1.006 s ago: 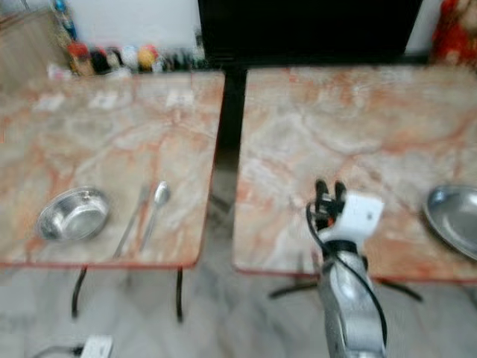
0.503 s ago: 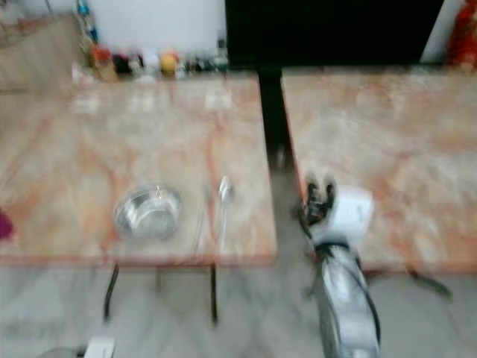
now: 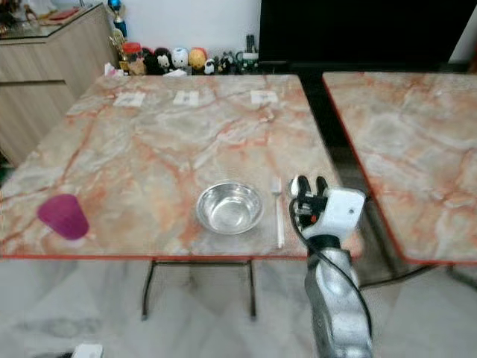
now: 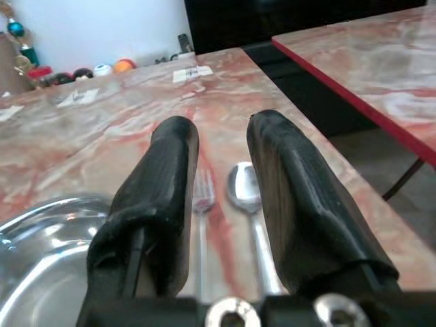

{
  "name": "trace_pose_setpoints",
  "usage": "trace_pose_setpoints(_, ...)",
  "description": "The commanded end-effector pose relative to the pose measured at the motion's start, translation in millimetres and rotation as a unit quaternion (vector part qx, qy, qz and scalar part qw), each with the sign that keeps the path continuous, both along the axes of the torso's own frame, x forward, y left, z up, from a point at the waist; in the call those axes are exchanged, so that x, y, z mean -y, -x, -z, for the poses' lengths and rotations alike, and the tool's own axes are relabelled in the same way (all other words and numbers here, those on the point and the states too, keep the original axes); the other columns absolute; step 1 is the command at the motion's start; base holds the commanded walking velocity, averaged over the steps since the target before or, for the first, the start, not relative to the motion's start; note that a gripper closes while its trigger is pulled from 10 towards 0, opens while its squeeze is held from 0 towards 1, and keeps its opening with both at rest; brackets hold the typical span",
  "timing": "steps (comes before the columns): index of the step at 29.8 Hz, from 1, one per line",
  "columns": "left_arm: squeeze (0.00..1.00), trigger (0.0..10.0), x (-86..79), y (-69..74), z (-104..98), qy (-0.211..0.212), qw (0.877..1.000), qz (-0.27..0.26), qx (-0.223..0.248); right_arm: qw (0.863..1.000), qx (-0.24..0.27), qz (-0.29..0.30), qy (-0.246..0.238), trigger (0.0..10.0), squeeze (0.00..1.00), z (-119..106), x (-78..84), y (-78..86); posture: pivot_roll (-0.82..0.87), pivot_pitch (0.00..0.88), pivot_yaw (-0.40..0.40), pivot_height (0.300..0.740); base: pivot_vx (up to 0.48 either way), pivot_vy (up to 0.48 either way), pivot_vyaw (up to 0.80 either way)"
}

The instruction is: Setting the table

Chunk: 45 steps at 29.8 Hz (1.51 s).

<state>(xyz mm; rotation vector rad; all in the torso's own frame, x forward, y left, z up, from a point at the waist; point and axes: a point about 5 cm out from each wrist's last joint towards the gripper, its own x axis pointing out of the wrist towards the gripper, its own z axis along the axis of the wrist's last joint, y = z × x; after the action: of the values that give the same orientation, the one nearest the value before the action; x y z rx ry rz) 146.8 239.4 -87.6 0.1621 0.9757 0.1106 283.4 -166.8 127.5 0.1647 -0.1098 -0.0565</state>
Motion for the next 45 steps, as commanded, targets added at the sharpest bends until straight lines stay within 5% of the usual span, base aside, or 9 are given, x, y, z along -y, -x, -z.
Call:
trace_pose_setpoints(1, 0.0, 10.0, 2.4, -3.3, 0, -0.002, 1.0, 0.003, -0.002, 1.0, 0.013, -0.007, 0.0, 10.0, 0.0, -7, -4.3, -3.1, -0.05, 0.023, 0.005, 0.74, 0.0, 0.0, 0.0)
trace_pose_setpoints(19, 0.0, 10.0, 6.0, -9.9, -2, 0.007, 1.0, 0.004, 0.011, 0.998, -0.052, -0.002, -0.04, 10.0, 0.0, 10, 2.7, -17.8, -0.04, 0.051, 0.011, 0.74, 0.028, 0.0, 0.0)
trace_pose_setpoints(20, 0.0, 10.0, 6.1, -10.0, -2, 0.007, 1.0, 0.004, 0.011, 0.997, -0.055, -0.004, -0.046, 10.0, 0.13, 11, 2.5, -18.4, -0.04, 0.051, 0.011, 0.74, 0.262, 0.0, 0.0)
trace_pose_setpoints(21, 0.0, 10.0, 6.2, -10.1, -2, 0.007, 1.0, 0.004, 0.012, 0.996, -0.062, -0.014, -0.056, 10.0, 1.0, 12, 1.1, -21.1, -0.04, 0.053, 0.012, 0.74, 0.262, 0.0, 0.0)
trace_pose_setpoints(25, 0.0, 10.0, 7.1, -11.0, -3, 0.007, 1.0, 0.004, 0.013, 0.995, -0.07, -0.036, -0.062, 10.0, 1.0, 12, -2.8, -26.3, -0.04, 0.053, 0.011, 0.74, 0.267, 0.0, 0.0)
trace_pose_setpoints(27, 0.0, 10.0, 7.4, -11.4, -3, 0.007, 1.0, 0.004, 0.014, 0.994, -0.075, -0.045, -0.064, 10.0, 0.36, 13, -4.9, -27.6, -0.04, 0.055, 0.01, 0.74, 0.281, 0.0, 0.0)
trace_pose_setpoints(28, 0.0, 10.0, 7.5, -11.6, -3, 0.007, 1.0, 0.004, 0.014, 0.994, -0.078, -0.049, -0.066, 10.0, 0.36, 13, -5.8, -28.0, -0.04, 0.055, 0.01, 0.74, 0.281, 0.0, 0.0)
trace_pose_setpoints(29, 0.0, 10.0, 7.8, -11.8, -3, 0.007, 1.0, 0.003, 0.015, 0.994, -0.079, -0.054, -0.06, 10.0, 0.0, 14, -7.7, -27.4, -0.04, 0.056, 0.008, 0.74, 0.296, 0.0, 0.0)
trace_pose_setpoints(45, 0.0, 10.0, 9.0, -12.6, -3, 0.006, 1.0, 0.002, 0.016, 0.989, -0.086, -0.039, -0.11, 10.0, 0.0, 14, -2.0, -10.0, -0.04, 0.076, 0.004, 0.74, 0.11, 0.0, 0.0)
